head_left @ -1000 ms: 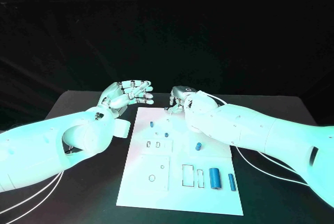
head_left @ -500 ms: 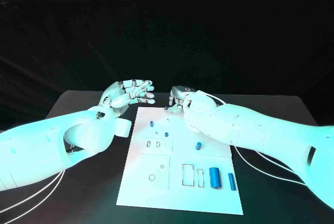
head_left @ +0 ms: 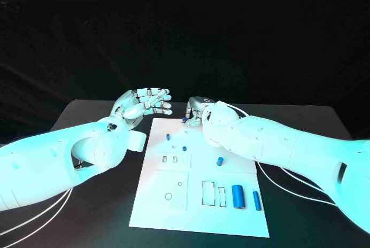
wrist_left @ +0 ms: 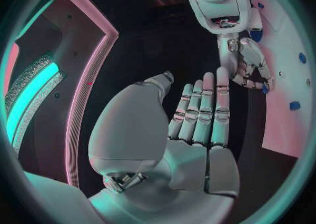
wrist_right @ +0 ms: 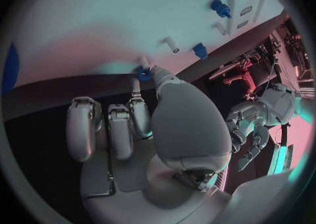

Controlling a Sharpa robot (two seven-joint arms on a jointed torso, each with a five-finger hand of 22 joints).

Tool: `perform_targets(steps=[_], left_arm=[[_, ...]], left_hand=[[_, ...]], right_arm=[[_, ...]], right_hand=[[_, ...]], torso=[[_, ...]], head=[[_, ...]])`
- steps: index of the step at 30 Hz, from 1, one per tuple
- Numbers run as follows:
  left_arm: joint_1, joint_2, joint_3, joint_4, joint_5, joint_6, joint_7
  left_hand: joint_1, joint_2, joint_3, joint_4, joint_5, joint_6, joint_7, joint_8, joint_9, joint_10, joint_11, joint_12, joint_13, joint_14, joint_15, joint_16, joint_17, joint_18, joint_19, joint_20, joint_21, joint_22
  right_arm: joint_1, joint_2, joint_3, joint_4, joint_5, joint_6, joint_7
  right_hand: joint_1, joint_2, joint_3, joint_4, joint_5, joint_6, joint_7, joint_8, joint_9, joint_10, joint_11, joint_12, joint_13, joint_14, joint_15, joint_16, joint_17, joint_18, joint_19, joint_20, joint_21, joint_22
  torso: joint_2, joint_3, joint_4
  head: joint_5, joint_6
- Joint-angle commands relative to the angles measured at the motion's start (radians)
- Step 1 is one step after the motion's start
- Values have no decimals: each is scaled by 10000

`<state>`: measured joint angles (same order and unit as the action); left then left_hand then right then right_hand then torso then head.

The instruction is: Assemble the parts on the task board

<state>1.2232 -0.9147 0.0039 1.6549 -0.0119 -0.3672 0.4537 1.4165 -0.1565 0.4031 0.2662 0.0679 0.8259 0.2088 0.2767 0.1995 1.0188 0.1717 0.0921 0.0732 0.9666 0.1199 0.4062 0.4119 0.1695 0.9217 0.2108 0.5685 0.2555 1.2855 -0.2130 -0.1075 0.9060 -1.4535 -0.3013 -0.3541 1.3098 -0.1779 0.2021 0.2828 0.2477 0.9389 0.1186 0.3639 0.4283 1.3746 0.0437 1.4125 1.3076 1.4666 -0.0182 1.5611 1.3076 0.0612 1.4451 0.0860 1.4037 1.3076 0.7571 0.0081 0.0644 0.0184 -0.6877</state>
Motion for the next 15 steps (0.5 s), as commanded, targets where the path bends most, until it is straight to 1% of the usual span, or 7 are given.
perform_targets(steps=[1, 5, 10, 12, 15], left_arm=[[36, 31, 9, 9, 28, 189, 38], [41, 45, 9, 6, 28, 194, 36], [47, 54, 9, 1, 28, 193, 34], [50, 56, 9, 0, 28, 191, 34], [56, 56, 9, 1, 28, 189, 34]], left_hand=[[34, -5, 63, 22, -57, -51, 215, -39, 16, 28, 26, -67, 2, -79, -9, 48, 10, 98, -50, -12, 37, 10], [34, -5, 63, 22, -57, -51, 215, -39, 16, 28, 26, -67, 2, -79, -9, 48, 10, 98, -50, -12, 37, 10], [20, -7, 65, 26, -58, -59, 221, -45, 20, 25, 31, -78, 2, -87, -6, 49, 28, 99, -67, -9, 56, 20], [20, -7, 65, 26, -58, -59, 221, -45, 20, 25, 31, -78, 2, -87, -6, 49, 28, 99, -67, -9, 56, 20], [20, -7, 65, 26, -58, -59, 221, -45, 20, 25, 31, -78, 2, -87, -6, 49, 28, 99, -67, -9, 56, 20]], right_arm=[[-24, 47, -3, -57, 13, 169, 211], [-47, 86, -7, -123, 14, 165, 232], [-60, 113, -10, -174, 14, 124, 236], [-62, 122, -11, -190, 14, 92, 223], [-63, 136, -12, -212, 14, 64, 203]], right_hand=[[111, -13, 62, -9, 56, -24, -7, 32, -13, 50, -13, 17, 467, 1009, -51, 52, 2477, -140, 67, -5, 72, 936], [118, -25, 68, -6, 53, -36, -2, 28, -17, 37, -9, 6, 453, 1009, -51, 53, 2478, -137, 59, -5, 62, 926], [34, -88, 53, 62, 37, -66, 27, 26, -34, -10, 15, -35, 408, 1008, -35, 51, 2473, -138, 57, 2, 60, 934], [-70, -115, 23, 87, 32, -74, 38, 35, -42, -21, 28, -47, 400, 1006, -22, 50, 2468, -140, 57, 11, 62, 942], [-453, -154, -137, 101, 32, -98, 54, 72, -55, -60, 49, -83, 370, 1004, 1, 47, 2459, -134, 41, 35, 40, 940]], torso=[[6, -4, 4], [6, -15, -3], [0, -9, -14], [-2, -10, -14], [-3, -12, -13]], head=[[19, 2], [27, -2], [43, -3], [41, -3], [35, 3]])
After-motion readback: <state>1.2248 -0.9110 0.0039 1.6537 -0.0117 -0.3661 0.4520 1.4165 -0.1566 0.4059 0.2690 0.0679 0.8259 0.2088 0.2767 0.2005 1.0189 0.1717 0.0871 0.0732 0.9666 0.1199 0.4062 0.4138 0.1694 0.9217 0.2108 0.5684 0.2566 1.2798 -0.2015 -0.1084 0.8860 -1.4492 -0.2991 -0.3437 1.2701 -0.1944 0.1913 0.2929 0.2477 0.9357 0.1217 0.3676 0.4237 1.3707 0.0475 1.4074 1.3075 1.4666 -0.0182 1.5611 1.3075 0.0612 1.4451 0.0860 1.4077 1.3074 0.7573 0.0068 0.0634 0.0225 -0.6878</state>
